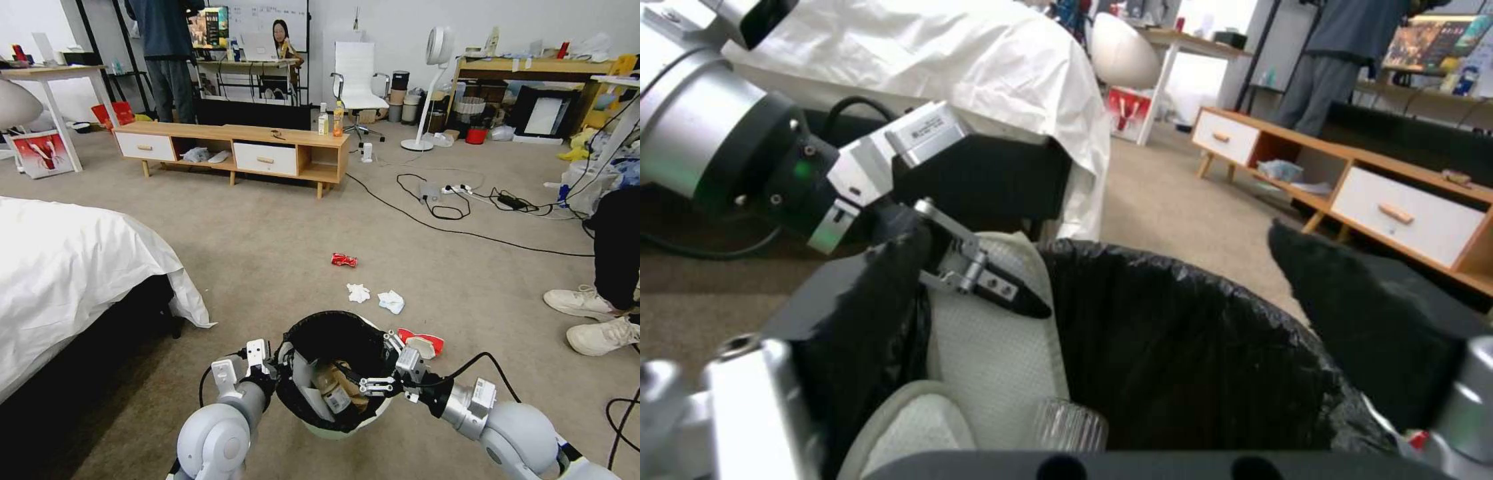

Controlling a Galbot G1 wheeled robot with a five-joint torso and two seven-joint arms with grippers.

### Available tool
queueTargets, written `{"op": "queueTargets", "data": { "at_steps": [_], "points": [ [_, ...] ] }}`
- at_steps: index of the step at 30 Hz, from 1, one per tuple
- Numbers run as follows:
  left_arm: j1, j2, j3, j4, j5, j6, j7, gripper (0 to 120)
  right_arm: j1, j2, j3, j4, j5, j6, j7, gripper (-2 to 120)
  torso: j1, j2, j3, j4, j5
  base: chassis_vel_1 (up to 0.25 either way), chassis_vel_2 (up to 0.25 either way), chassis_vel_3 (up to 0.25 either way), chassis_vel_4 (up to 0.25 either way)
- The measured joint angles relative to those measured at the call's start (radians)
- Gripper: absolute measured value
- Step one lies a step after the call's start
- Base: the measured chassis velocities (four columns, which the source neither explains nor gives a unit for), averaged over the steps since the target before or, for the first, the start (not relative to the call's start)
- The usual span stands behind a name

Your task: Pick up the trash bin and place the garbage on the floor into it.

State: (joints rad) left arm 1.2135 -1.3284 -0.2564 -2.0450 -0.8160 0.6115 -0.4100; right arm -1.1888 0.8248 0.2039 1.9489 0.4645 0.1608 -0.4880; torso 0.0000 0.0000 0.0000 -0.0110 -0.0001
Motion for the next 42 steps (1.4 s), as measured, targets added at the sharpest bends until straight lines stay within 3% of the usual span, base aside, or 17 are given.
{"op": "queueTargets", "data": {
  "at_steps": [12, 22, 27, 29, 30, 33, 36, 37, 39, 42],
  "points": [
    [-0.004, -0.003, -0.005, 0.008, 0.002, 0.000, 0.000, 7, -0.003, -0.001, 0.006, 0.002, -0.001, 0.002, 0.000, 100, 0.000, 0.000, 0.000, 0.0000, 0.0001, 0.000, 0.000, 0.000, 0.000],
    [0.007, -0.010, -0.060, 0.007, -0.003, -0.001, -0.003, 7, 0.043, 0.031, 0.107, 0.091, 0.030, 0.013, 0.066, 100, 0.000, 0.000, 0.000, 0.0002, -0.0001, 0.000, 0.000, 0.000, 0.000],
    [0.013, -0.024, -0.114, -0.008, -0.004, -0.001, -0.003, 7, 0.049, 0.049, 0.202, 0.131, 0.044, 0.001, 0.205, 100, 0.000, 0.000, 0.000, 0.0001, -0.0001, 0.000, 0.000, 0.000, 0.000],
    [0.016, -0.033, -0.148, -0.020, 0.003, -0.001, 0.000, 7, 0.033, 0.063, 0.249, 0.145, 0.042, -0.058, 0.346, 100, 0.000, 0.000, 0.000, 0.0000, 0.0000, 0.000, 0.000, 0.000, 0.000],
    [0.016, -0.033, -0.148, -0.020, 0.003, -0.001, 0.000, 7, 0.033, 0.063, 0.249, 0.145, 0.042, -0.058, 0.346, 100, 0.000, 0.000, 0.000, 0.0000, 0.0000, 0.000, 0.000, 0.000, 0.000],
    [0.018, -0.038, -0.188, -0.045, 0.008, -0.001, 0.002, 7, 0.006, 0.083, 0.260, 0.155, 0.060, -0.192, 0.636, 100, 0.000, 0.000, 0.000, -0.0001, 0.0001, 0.000, 0.000, 0.000, 0.000],
    [0.018, -0.039, -0.197, -0.051, 0.008, -0.001, 0.002, 7, -0.002, 0.086, 0.257, 0.156, 0.067, -0.219, 0.687, 100, 0.000, 0.000, 0.000, 0.0000, 0.0001, 0.000, 0.000, 0.000, 0.000],
    [0.020, -0.041, -0.214, -0.063, 0.008, -0.002, 0.003, 7, -0.020, 0.096, 0.249, 0.153, 0.066, -0.261, 0.776, 100, 0.000, 0.000, 0.000, -0.0001, 0.0001, 0.000, 0.000, 0.000, 0.000],
    [0.022, -0.041, -0.233, -0.076, 0.008, -0.002, 0.004, 7, -0.038, 0.110, 0.240, 0.134, 0.045, -0.279, 0.839, 100, 0.000, 0.000, 0.000, 0.0001, 0.0001, 0.000, 0.000, 0.000, 0.000],
    [0.022, -0.041, -0.248, -0.088, 0.004, -0.002, 0.005, 7, -0.071, 0.126, 0.235, 0.110, 0.026, -0.299, 0.885, 100, 0.000, 0.000, 0.000, 0.0000, 0.0000, 0.000, 0.000, 0.000, 0.000]
  ]
}}
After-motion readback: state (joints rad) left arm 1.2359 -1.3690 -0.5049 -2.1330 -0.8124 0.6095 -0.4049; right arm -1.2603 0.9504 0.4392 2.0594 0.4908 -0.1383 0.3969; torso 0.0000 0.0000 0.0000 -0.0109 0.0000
